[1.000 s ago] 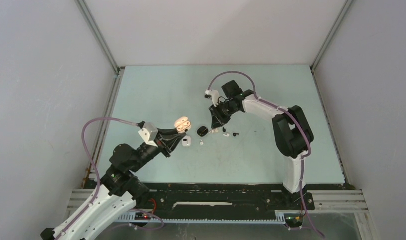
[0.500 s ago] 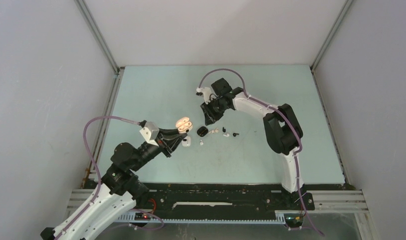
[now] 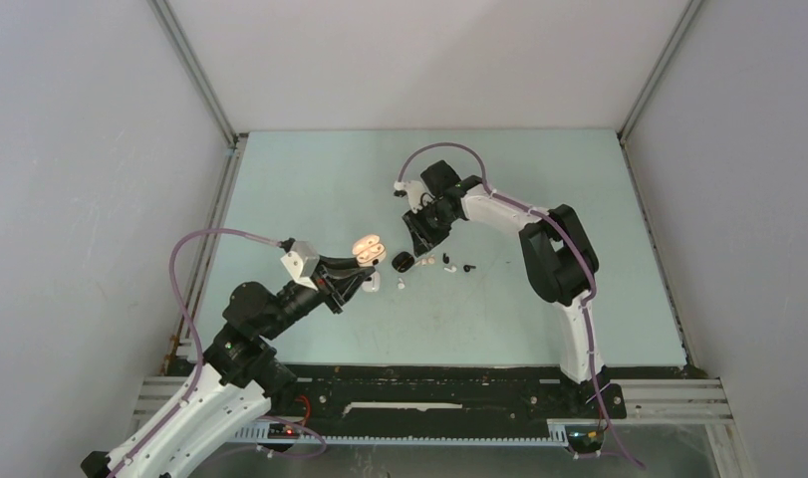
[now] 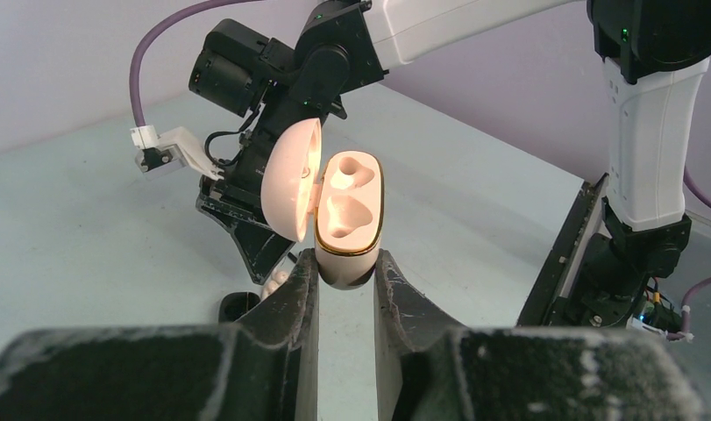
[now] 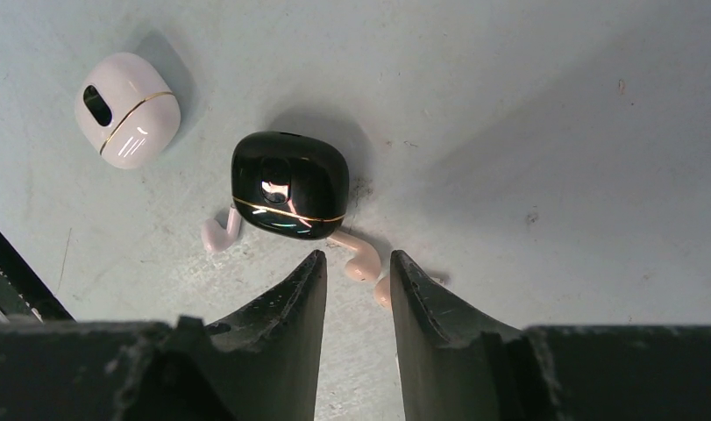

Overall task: Insert the wireless bluetooth earbuds into the charging case
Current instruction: Pick up the earbud from the center of the board.

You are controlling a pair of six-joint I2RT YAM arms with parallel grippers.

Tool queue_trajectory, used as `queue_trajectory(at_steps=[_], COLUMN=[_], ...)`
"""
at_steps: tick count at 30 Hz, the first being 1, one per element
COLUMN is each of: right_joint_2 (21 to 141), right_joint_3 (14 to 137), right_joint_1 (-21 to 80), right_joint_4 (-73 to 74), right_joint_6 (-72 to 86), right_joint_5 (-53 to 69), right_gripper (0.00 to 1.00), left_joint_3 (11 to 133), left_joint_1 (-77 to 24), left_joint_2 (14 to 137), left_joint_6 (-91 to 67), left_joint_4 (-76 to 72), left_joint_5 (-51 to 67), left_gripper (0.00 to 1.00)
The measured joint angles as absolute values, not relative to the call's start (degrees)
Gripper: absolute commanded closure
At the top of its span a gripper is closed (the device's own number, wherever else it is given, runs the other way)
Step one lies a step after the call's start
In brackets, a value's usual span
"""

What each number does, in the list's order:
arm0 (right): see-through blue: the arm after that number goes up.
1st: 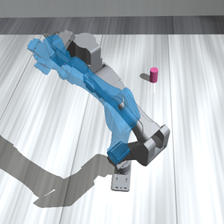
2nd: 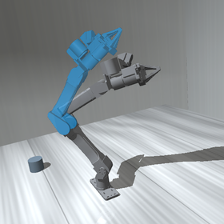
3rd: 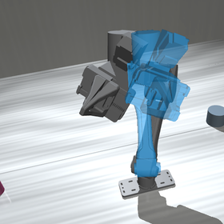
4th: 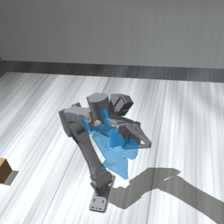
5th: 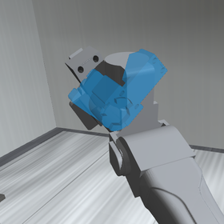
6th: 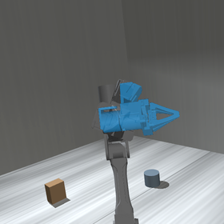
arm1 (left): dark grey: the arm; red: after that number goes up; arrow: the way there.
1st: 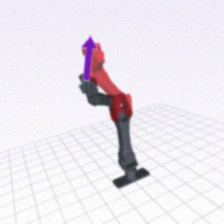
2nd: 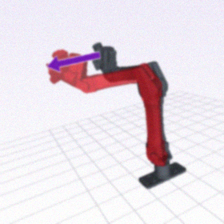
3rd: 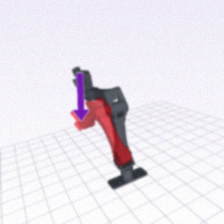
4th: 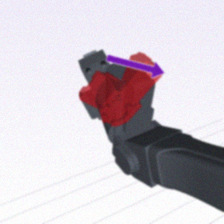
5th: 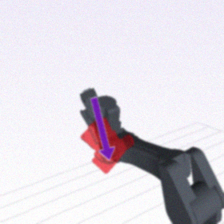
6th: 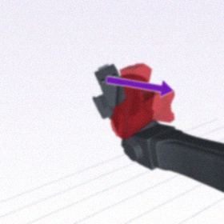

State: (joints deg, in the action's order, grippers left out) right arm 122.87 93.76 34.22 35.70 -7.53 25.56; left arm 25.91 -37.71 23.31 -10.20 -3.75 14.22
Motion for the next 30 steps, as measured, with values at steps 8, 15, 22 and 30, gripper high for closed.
queue_trajectory(at_steps=[8, 15, 22, 30], right_joint_2=[122.9, 122.9, 122.9, 123.2], right_joint_3=[93.7, 93.5, 93.4, 93.4], right_joint_1=[34.2, 34.4, 34.8, 35.7], right_joint_4=[36.2, 36.9, 37.5, 38.0], right_joint_6=[-8.0, -8.5, -8.6, -8.6], right_joint_5=[25.5, 25.2, 24.6, 23.7], right_gripper=[0.65, 0.65, 0.65, 0.65], left_joint_3=[25.9, 25.9, 25.9, 25.9], left_joint_1=[-37.7, -37.7, -37.7, -37.7], left_joint_2=[23.6, 23.8, 24.0, 24.2], left_joint_6=[-10.5, -10.5, -10.5, -10.5], left_joint_4=[-3.7, -3.7, -3.7, -3.7], left_joint_5=[14.4, 14.9, 15.2, 15.2], left_gripper=[1.0, 1.0, 1.0, 1.0])
